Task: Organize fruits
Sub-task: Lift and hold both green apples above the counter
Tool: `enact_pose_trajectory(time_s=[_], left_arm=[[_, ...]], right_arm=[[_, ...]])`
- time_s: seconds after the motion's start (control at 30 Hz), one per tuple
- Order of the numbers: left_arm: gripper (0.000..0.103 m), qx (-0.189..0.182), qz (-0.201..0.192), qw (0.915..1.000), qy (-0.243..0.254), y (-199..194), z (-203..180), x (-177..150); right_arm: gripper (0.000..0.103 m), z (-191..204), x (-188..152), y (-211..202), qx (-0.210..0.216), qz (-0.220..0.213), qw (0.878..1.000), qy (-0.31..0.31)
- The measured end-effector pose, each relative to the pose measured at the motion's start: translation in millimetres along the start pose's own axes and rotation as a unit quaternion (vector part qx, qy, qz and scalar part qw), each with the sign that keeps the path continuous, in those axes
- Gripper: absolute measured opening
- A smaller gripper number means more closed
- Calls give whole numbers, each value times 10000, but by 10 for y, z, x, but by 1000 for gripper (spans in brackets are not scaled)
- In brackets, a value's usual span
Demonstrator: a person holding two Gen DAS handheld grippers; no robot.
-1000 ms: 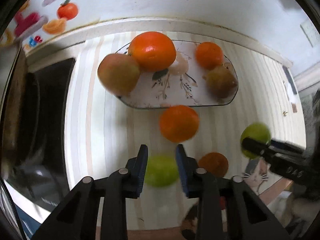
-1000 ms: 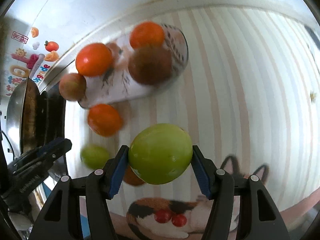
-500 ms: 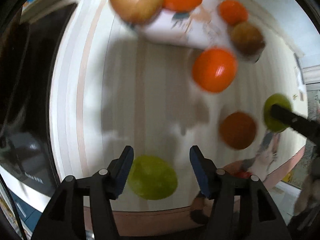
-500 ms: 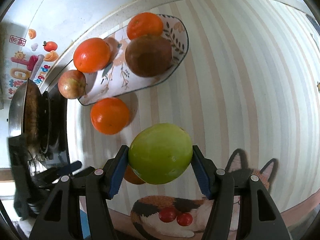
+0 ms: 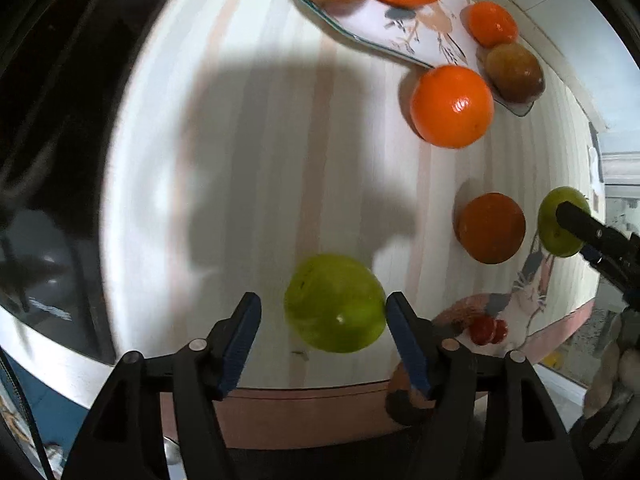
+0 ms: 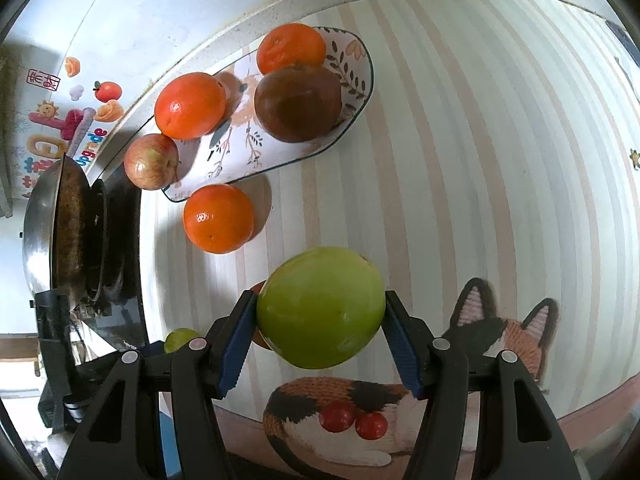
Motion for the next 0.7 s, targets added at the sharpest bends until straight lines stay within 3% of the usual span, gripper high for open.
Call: enact_pose_trajectory(time_s=[0.17, 0.23, 0.4, 0.6, 0.7], left_arm=[[61, -34, 76, 9999, 69, 158, -122, 103], [51, -91, 92, 9998, 137, 188, -180, 118], [51, 56, -111, 9998, 162, 143, -194, 187], [54, -236, -91, 9994, -228, 151, 54, 330], [54, -149, -155, 9994, -280, 122, 89, 396]], right_arm=[[64, 15, -44, 10, -3, -5, 10000, -24], [64, 11, -38, 2, -10, -19, 10000, -25], [64, -23, -21, -34, -14, -71, 10000, 0], [65, -68, 15, -24, 9, -45, 10000, 63], [64, -68, 32, -17, 5, -37, 10000, 62]])
Point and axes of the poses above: each gripper's, at about its wrist camera, not at the fingertips, and y roughly the way its jaws point, z to its left, x to its top, the point moved 1 cm from there along y, roughly the way its jaws point, and after that the axes turned 13 degrees about y, right-handed, at the moved point
